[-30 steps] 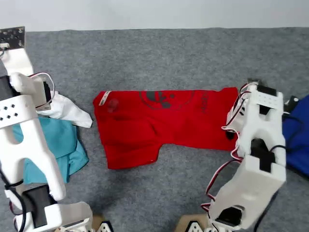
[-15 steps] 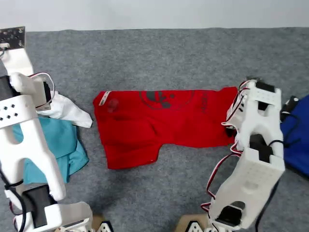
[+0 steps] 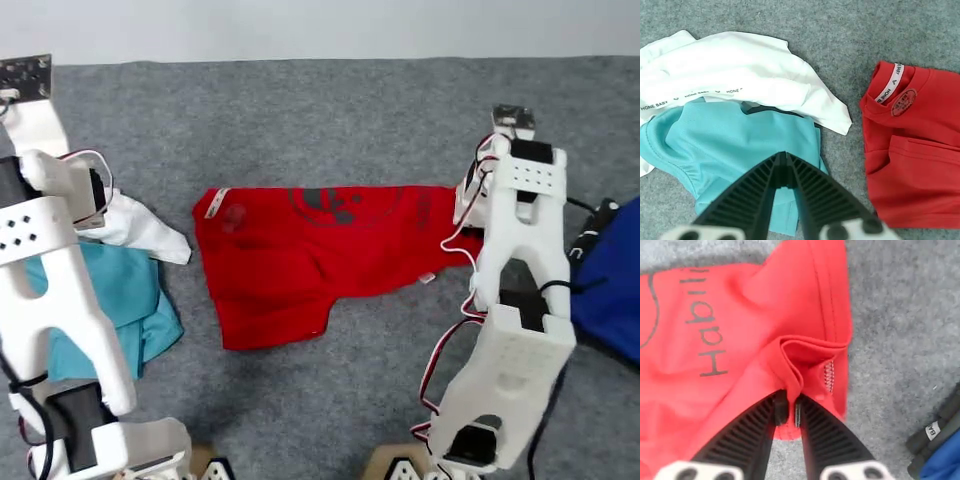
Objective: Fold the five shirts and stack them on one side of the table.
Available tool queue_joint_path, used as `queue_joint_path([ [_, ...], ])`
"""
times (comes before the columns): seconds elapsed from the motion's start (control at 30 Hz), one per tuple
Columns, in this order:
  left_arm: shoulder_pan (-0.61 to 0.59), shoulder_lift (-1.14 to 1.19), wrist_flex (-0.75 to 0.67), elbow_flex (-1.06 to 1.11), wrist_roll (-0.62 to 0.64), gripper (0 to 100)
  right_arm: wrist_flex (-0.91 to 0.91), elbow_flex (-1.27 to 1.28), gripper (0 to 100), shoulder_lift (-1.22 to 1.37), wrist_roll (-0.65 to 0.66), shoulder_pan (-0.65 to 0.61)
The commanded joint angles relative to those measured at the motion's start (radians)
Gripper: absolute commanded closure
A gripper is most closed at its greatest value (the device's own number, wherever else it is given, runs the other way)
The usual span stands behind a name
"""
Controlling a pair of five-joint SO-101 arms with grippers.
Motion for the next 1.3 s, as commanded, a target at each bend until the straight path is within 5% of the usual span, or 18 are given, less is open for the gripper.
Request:
queue_joint_path([
  [0.0,-0.002,-0.048,0.023,-0.031,-0.040,100,0.027,-0.057,98.9,-0.079,-0.003,-0.002],
  [0.23,-0.002,-0.046,0.023,-0.033,-0.071,100,0.143,-0.095,98.9,-0.082,-0.005,-0.012],
  [0.57,-0.003,-0.049,0.023,-0.038,-0.071,100,-0.010,-0.285,98.9,-0.030,0.060,-0.081],
  [0.8,-0.003,-0.049,0.023,-0.038,-0.071,100,-0.010,-0.298,98.9,-0.010,0.110,-0.005],
  [1.27,0.002,-0.041,0.023,-0.038,-0.071,100,0.263,-0.299,98.9,0.102,0.146,0.108],
])
